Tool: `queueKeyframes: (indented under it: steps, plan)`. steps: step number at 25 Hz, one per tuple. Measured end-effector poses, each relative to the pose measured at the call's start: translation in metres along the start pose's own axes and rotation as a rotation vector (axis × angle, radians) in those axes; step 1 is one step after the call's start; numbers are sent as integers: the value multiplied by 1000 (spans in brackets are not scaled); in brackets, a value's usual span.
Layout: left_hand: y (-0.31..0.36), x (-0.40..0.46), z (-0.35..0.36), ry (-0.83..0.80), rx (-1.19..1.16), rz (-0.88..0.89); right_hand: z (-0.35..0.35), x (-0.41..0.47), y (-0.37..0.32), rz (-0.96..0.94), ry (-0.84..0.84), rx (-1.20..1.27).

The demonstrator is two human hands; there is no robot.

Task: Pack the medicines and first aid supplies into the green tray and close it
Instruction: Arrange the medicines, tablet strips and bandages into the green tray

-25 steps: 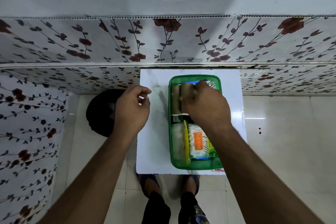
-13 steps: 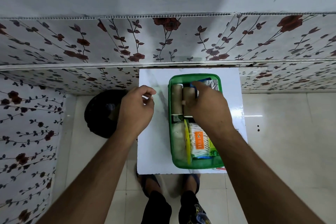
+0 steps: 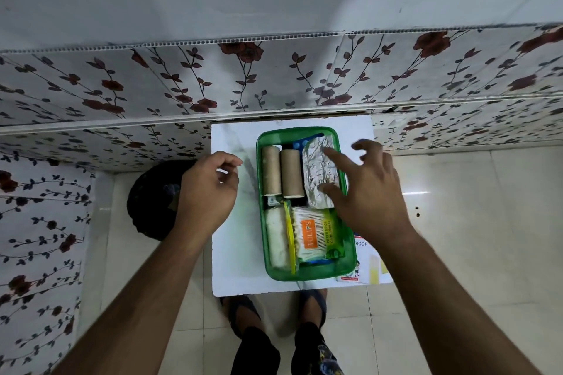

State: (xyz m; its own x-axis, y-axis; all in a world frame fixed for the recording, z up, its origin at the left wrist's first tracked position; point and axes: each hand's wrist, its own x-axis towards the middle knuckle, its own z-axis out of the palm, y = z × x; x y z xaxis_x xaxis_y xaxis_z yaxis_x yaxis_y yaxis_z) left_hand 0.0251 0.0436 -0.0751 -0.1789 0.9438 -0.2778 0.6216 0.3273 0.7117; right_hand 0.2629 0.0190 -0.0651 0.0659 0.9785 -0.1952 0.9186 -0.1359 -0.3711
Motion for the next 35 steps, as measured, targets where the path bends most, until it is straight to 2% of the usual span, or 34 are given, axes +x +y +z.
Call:
queueKeyframes:
  steps: [2, 7, 8, 10, 12, 13, 14, 16, 18, 19, 24, 29, 31, 33, 35]
  plan:
    - [0, -1, 2, -4, 0, 11, 4, 7, -5, -42, -80, -175]
    - [-1, -3, 4, -1, -6, 7, 9, 8, 1, -25, -156, -113]
    - [0, -3, 5, 0, -5, 14, 7, 7, 2, -36, -149, -23]
    - [3, -5, 4, 7, -2, 35, -1, 4, 11, -3, -69, 306]
    - [9, -8, 0, 16, -8, 53, -11, -6, 27, 133, 65, 597]
    - [12, -10, -1, 15, -12, 60, -13, -14, 38, 224, 88, 630]
    - [15, -14, -2, 10, -21, 60, -13, -24, 51, 325, 62, 566]
    - [17, -21, -2, 22, -47, 57, 0, -46, 72, 495, -120, 378]
    - [16, -25, 0, 31, -58, 49, 19, -62, 80, 544, -298, 257]
    - [14, -26, 3, 29, -58, 42, 28, -66, 81, 542, -316, 225]
    - [5, -28, 10, 31, -34, 38, 42, -64, 83, 590, -214, 232]
    - [15, -32, 6, 57, -111, 57, 18, -62, 86, 663, -164, 479]
    - [36, -41, 2, 79, -166, 103, -15, -62, 85, 643, -45, 563]
    - [64, -51, 2, -44, -201, 152, -52, -59, 74, 592, 124, 771]
    - [87, -58, 11, -340, -263, 136, -76, -49, 49, 494, 122, 983]
